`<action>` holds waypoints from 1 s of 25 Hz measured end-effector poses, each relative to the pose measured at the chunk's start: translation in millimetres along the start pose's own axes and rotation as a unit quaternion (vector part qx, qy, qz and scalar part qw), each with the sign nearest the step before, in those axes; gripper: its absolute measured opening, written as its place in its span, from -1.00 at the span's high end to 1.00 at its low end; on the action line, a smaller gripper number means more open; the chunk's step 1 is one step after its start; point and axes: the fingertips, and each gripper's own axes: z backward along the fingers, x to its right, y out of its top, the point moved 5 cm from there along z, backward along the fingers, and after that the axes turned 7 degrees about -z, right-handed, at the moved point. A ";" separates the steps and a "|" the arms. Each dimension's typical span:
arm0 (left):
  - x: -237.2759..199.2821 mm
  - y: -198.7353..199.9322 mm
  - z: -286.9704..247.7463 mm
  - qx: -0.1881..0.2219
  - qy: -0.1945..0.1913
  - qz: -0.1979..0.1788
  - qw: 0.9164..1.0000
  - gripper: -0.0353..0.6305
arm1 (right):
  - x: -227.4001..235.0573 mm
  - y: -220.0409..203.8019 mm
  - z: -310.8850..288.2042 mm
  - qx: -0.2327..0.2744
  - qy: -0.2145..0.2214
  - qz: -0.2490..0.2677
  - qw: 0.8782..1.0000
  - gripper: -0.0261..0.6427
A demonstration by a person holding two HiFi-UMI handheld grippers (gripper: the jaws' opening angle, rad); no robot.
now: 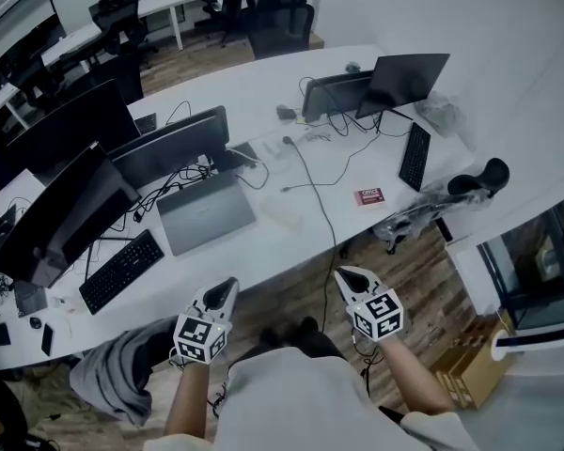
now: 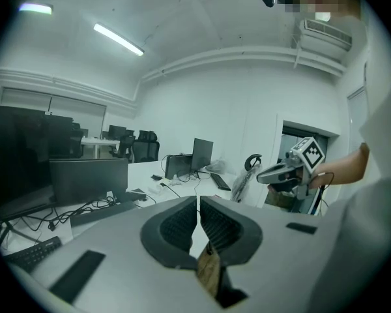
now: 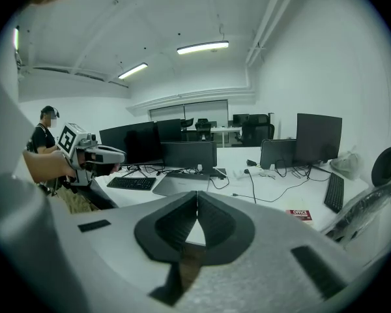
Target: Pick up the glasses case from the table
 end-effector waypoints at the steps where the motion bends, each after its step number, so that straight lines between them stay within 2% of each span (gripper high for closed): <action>1: -1.9 0.6 -2.2 0.000 0.001 0.001 1.000 0.85 | 1.6 2.0 -2.8 0.000 0.001 0.001 1.000 0.91; 9: -11.6 4.2 -29.0 -0.007 0.019 0.012 1.000 0.85 | 27.9 15.2 -30.1 -0.005 0.024 0.005 1.000 0.91; 18: -13.7 14.4 -74.4 -0.004 0.066 0.037 0.997 0.85 | 81.1 31.0 -73.5 -0.031 0.076 0.031 0.996 0.91; 25: -13.4 13.4 -113.7 -0.013 0.107 0.059 0.992 0.85 | 121.3 40.4 -117.3 -0.063 0.118 0.065 0.989 0.91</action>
